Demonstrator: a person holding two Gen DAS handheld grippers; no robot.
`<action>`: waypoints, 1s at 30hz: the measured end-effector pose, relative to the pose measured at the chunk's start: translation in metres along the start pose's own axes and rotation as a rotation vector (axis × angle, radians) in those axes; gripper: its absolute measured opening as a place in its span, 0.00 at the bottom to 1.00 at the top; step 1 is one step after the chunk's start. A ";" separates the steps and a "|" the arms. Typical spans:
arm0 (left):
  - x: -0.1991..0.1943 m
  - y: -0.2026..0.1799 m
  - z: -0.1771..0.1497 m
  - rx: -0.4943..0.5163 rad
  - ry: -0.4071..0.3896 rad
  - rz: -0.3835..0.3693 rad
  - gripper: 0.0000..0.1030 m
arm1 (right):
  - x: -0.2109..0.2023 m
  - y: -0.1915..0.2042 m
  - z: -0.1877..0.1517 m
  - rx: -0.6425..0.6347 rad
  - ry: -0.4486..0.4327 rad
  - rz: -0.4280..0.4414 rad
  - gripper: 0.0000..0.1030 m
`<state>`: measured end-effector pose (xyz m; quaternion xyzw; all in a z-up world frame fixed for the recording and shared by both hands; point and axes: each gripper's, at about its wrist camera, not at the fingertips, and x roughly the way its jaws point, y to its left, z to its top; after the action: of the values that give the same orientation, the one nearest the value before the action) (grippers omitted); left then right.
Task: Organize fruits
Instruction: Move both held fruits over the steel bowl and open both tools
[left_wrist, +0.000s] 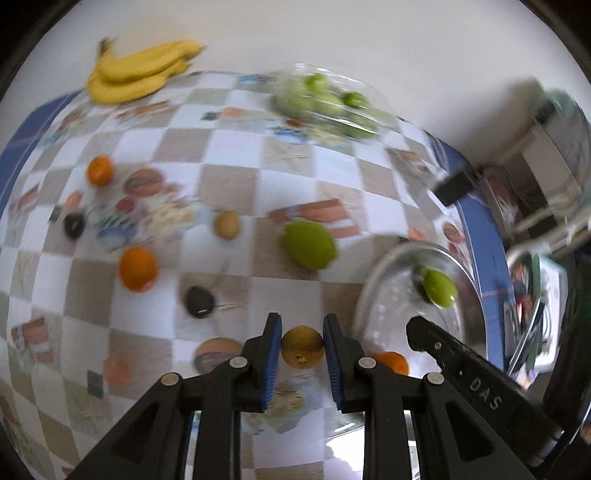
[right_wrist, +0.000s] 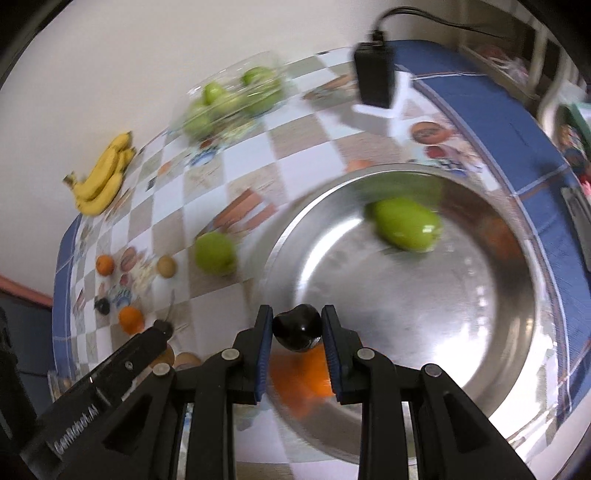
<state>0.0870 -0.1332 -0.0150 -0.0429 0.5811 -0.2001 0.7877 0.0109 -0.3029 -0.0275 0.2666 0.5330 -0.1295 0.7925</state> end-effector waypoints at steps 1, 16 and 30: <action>0.002 -0.008 -0.001 0.024 -0.004 0.001 0.24 | -0.002 -0.005 0.001 0.010 -0.006 -0.006 0.27; 0.033 -0.068 -0.011 0.207 -0.028 -0.055 0.24 | -0.013 -0.057 0.007 0.112 -0.024 -0.075 0.27; 0.053 -0.071 -0.018 0.225 0.015 -0.022 0.25 | 0.010 -0.064 0.002 0.135 0.048 -0.107 0.27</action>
<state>0.0641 -0.2147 -0.0474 0.0410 0.5603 -0.2733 0.7808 -0.0147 -0.3564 -0.0548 0.2934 0.5555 -0.2008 0.7517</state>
